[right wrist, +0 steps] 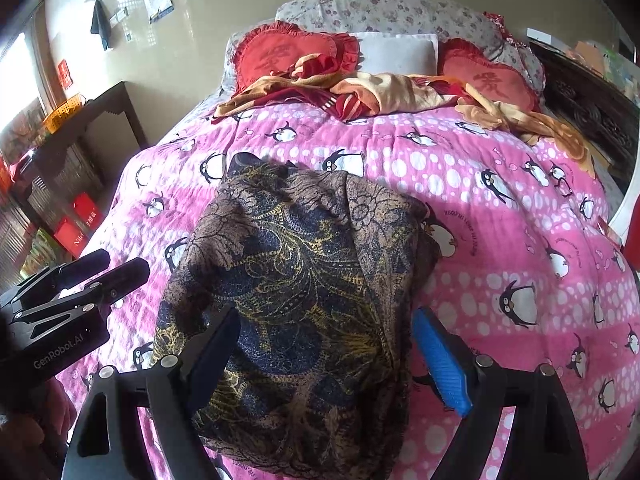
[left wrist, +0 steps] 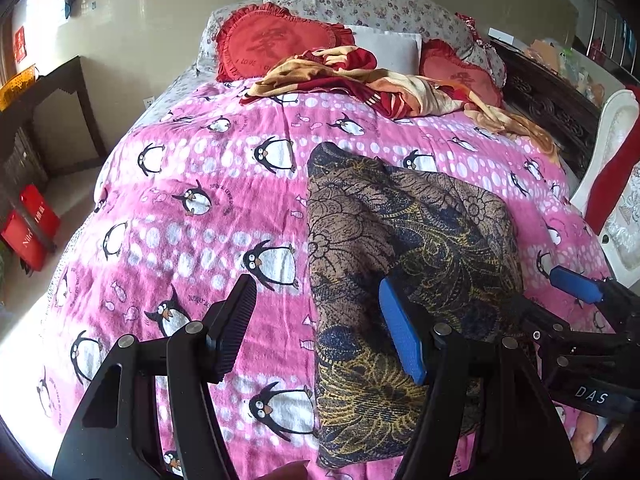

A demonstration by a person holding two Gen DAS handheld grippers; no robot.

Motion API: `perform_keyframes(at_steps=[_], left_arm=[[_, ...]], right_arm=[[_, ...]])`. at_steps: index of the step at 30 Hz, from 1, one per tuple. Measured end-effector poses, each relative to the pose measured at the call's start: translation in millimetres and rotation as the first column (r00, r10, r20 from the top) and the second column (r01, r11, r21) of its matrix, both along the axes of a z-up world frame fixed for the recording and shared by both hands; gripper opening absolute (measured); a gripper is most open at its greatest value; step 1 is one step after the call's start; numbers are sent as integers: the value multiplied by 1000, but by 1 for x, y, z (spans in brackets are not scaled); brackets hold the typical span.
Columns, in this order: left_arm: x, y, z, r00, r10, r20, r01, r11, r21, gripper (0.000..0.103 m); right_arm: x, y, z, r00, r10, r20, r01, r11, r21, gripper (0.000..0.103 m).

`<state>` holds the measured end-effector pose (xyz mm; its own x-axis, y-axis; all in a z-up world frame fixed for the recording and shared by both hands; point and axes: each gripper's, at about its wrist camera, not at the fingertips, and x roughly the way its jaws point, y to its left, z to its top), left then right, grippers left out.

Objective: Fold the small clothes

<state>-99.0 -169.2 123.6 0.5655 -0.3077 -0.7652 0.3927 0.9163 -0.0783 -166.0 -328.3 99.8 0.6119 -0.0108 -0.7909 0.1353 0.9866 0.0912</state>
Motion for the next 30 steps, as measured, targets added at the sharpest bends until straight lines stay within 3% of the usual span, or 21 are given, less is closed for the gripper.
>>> perform_keyframes(at_steps=[30], left_arm=[[7,-4,-6,1000,-3,-11,3,1000,8,64]], right_arm=[[9,3,-10,999,11,-31,-10,1000,5,86]])
